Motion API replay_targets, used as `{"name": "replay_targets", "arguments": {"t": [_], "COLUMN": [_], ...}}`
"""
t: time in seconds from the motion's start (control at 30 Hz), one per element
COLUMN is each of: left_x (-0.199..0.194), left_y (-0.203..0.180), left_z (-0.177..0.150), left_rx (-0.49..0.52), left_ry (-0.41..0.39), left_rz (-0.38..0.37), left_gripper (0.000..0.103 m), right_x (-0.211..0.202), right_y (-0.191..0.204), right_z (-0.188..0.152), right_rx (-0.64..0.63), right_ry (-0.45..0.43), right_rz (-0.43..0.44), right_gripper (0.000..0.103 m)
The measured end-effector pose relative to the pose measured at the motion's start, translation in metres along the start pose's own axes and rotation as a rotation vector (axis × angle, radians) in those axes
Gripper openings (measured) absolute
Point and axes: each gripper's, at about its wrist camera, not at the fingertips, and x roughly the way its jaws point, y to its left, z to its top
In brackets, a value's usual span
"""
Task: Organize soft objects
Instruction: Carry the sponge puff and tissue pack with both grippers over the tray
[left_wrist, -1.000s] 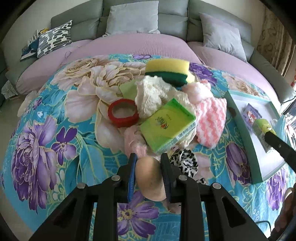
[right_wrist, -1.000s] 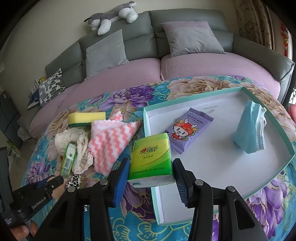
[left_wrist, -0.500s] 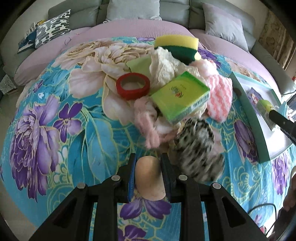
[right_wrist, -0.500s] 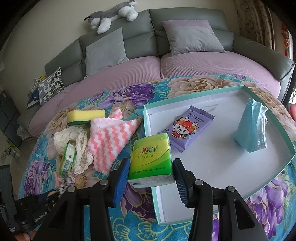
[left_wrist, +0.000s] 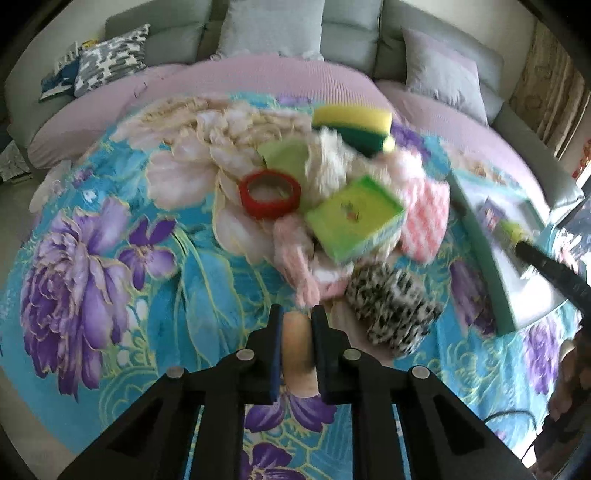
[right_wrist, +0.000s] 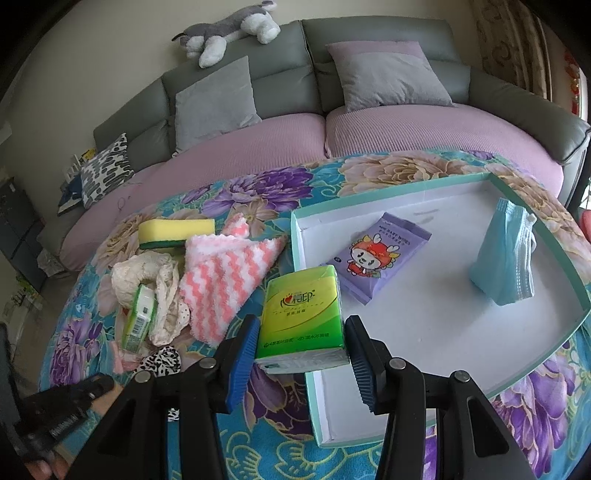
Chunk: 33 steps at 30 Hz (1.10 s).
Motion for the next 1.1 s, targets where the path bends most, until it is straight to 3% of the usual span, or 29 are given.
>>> {"name": "replay_targets", "arguments": {"t": [0.1, 0.27, 0.67, 0.87, 1.1], "left_x": [-0.021, -0.041, -0.018, 0.001, 0.031], "left_y": [-0.006, -0.035, -0.142, -0.187, -0.220], "left_z": [0.011, 0.027, 0.036, 0.036, 0.034], "left_rx": [-0.003, 0.025, 0.175, 0.232, 0.227], "left_ry": [-0.082, -0.156, -0.078, -0.035, -0.009], "left_rz": [-0.030, -0.171, -0.441, -0.514, -0.598], "left_gripper": [0.015, 0.015, 0.015, 0.015, 0.015], "right_x": [-0.006, -0.016, -0.022, -0.022, -0.024], "right_y": [-0.001, -0.007, -0.074, -0.121, -0.144], "right_z": [0.002, 0.006, 0.008, 0.002, -0.003], "right_rx": [0.003, 0.006, 0.125, 0.236, 0.292], "right_ry": [-0.020, -0.052, -0.033, -0.004, -0.007], "right_rz": [0.006, -0.006, -0.143, -0.204, -0.245], "right_gripper": [0.051, 0.051, 0.051, 0.051, 0.051]}}
